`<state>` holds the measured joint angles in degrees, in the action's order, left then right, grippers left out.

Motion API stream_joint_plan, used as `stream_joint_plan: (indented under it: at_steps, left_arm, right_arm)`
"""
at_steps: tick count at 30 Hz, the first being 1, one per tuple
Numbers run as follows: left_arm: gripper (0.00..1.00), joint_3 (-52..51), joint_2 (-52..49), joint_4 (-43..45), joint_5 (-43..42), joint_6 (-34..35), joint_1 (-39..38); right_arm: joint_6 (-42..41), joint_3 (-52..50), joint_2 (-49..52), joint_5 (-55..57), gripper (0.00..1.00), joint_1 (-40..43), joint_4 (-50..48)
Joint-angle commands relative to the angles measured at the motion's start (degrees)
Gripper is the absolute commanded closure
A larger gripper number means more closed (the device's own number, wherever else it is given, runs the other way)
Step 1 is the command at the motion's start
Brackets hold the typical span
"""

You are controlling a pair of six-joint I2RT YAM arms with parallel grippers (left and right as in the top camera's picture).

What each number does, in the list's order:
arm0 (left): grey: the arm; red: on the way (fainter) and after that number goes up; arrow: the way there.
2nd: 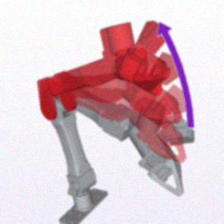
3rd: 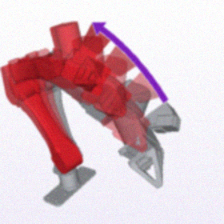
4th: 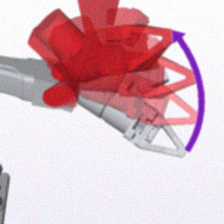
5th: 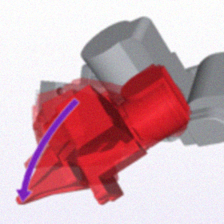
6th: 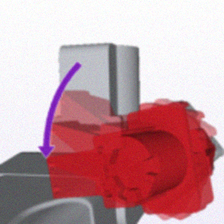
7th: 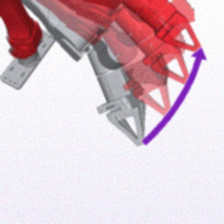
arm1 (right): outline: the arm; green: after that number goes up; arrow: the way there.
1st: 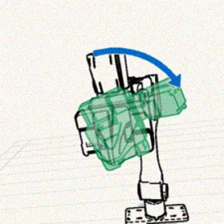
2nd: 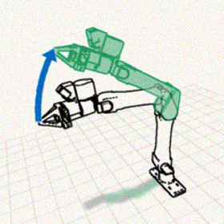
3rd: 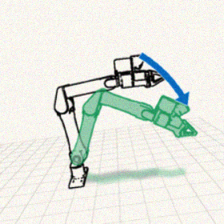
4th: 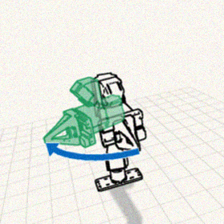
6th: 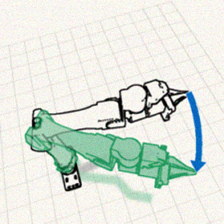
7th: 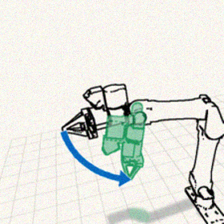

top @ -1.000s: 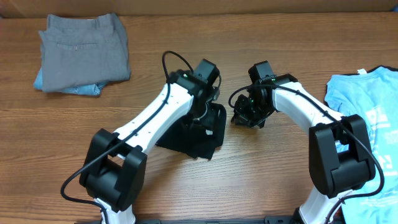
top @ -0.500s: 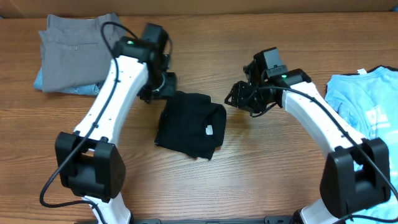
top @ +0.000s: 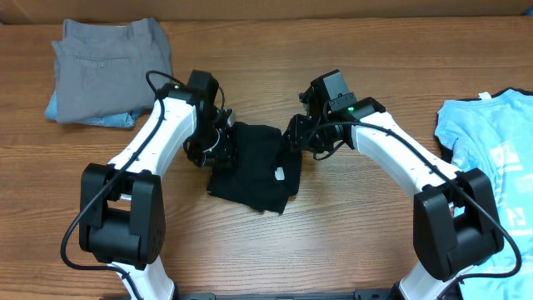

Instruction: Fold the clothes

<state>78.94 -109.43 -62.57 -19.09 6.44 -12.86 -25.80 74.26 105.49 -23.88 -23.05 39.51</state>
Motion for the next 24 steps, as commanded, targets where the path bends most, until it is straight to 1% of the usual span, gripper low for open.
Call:
stream_joint_plan:
  at_steps: [1,2,4,7,8,11,12,13,15,16,18,20,22,24]
  left_arm:
    - [0.58,-2.0,0.3,0.8,-1.9,-1.3,0.0]
    - [0.56,-2.0,0.3,0.9,-1.9,-1.3,0.0]
    - [0.5,-2.0,0.3,1.4,-1.9,-1.3,0.0]
    - [0.33,-2.0,0.3,1.8,-1.9,-1.3,0.0]
    - [0.29,-2.0,0.3,1.9,-1.9,-1.3,0.0]
    - [0.23,-2.0,0.3,2.1,-1.9,-1.3,0.0]
    - [0.23,-2.0,0.3,2.3,-1.9,-1.3,0.0]
    - [0.22,-2.0,0.3,2.5,-1.9,-1.3,0.0]
    - [0.22,-2.0,0.3,2.6,-1.9,-1.3,0.0]
    - [0.22,-2.0,0.3,2.6,-2.0,-1.3,0.0]
    - [0.23,-2.0,0.3,2.6,-2.0,-1.3,0.0]
    - [0.25,-2.0,0.3,2.8,-2.0,-1.3,0.0]
    - [0.27,-2.0,0.3,3.0,-2.0,-1.3,0.0]
    - [0.27,-2.0,0.3,3.0,-2.0,-1.3,0.0]
  right_arm:
    - [-3.4,0.7,0.0,4.0,0.91,2.0,-0.9]
    - [-3.4,0.7,0.0,4.0,0.96,2.6,-0.9]
    - [-3.6,0.7,0.0,3.9,0.96,4.3,-0.6]
    - [-4.7,0.7,0.0,3.9,0.96,7.3,1.0]
    - [-4.7,0.7,0.0,3.9,0.96,8.2,1.6]
    - [-4.0,0.7,0.0,2.3,0.96,9.6,3.1]
    - [-3.6,0.7,0.0,1.5,0.92,9.7,3.6]
    - [-1.7,0.7,0.0,-0.9,0.85,9.7,3.8]
    - [3.9,0.7,0.0,-7.3,0.65,9.5,3.7]
    - [5.2,0.7,0.0,-9.5,0.55,9.1,3.7]
    - [6.4,0.7,0.0,-11.0,0.48,8.0,3.6]
    - [6.3,0.7,0.0,-9.6,0.45,6.7,2.8]
    - [6.3,0.7,0.1,-5.2,0.4,5.2,1.2]
    - [6.3,0.7,0.3,-1.4,0.4,4.1,0.6]
